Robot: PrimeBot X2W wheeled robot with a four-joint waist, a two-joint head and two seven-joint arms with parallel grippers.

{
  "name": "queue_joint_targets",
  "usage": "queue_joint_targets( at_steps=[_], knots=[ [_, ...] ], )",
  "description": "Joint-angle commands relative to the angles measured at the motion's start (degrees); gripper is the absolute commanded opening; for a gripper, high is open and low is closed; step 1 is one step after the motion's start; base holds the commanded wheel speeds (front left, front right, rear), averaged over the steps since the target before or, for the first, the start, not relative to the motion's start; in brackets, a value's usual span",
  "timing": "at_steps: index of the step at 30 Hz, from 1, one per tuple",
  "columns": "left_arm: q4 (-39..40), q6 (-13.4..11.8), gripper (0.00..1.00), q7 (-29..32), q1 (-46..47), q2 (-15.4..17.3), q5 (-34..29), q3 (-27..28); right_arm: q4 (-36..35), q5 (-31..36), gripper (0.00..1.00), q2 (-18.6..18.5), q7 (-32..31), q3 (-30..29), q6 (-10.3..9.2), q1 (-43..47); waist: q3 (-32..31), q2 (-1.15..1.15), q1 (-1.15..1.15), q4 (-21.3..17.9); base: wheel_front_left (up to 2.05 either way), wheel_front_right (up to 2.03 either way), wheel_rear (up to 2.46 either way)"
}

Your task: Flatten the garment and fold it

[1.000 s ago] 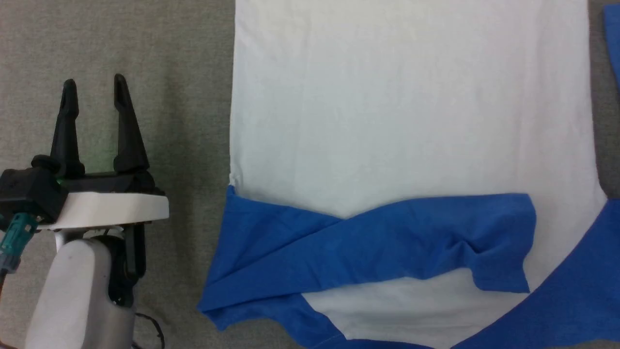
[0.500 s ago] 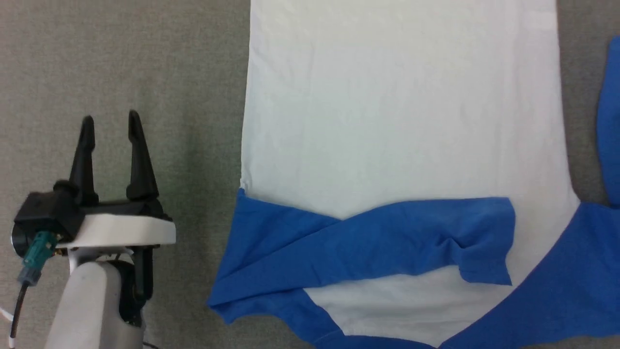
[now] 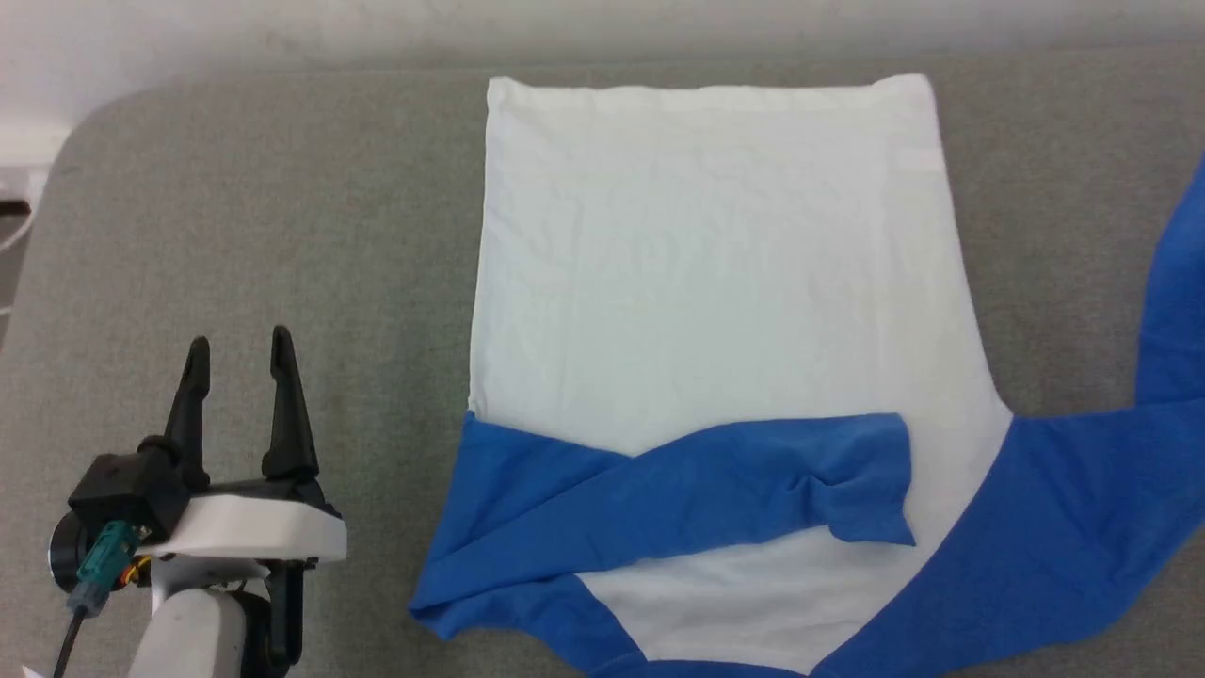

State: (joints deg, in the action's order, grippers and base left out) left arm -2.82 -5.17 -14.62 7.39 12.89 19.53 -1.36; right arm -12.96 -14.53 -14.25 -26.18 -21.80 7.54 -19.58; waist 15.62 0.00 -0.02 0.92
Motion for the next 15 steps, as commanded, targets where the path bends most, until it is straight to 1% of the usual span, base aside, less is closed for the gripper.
queue_joint_targets(
  at_steps=[1, 5, 8, 11, 15],
  knots=[
    [-0.03, -0.25, 1.0, 0.1, -0.93, 0.03, -0.47, -0.04, -3.65, -0.22, 0.0, 1.17, -1.09, 0.94, -0.05, 1.53, -4.56, 0.0, 0.02, -1.57, 0.0, 0.0, 0.0],
    [0.29, -0.36, 1.0, 0.73, -1.78, -0.04, -0.4, -0.59, -12.89, 0.44, 0.0, 3.19, -3.98, 4.25, -0.05, 4.18, -5.83, 0.0, 0.02, -1.38, 0.0, 0.0, 0.0],
    [0.31, -0.27, 1.0, 0.97, -1.98, -0.16, -0.35, -1.11, -16.98, 0.81, 0.0, 4.65, -5.4, 8.32, -0.05, 5.93, -6.33, 0.0, 0.02, -0.98, 0.0, 0.0, 0.0],
    [0.28, -0.21, 1.0, 1.07, -2.1, -0.34, -0.25, -1.59, -19.0, 1.75, 0.0, 6.65, -6.35, 13.64, -0.05, 7.71, -6.49, 0.0, 0.02, -0.6, 0.0, 0.0, 0.0],
    [-0.25, 0.14, 1.0, 1.05, -2.0, -0.43, 0.04, -2.07, -18.83, 2.98, 0.0, 8.89, -7.89, 22.62, -0.05, 10.95, -6.65, 0.0, 0.02, -0.04, 0.0, 0.0, 0.0]
  ],
)
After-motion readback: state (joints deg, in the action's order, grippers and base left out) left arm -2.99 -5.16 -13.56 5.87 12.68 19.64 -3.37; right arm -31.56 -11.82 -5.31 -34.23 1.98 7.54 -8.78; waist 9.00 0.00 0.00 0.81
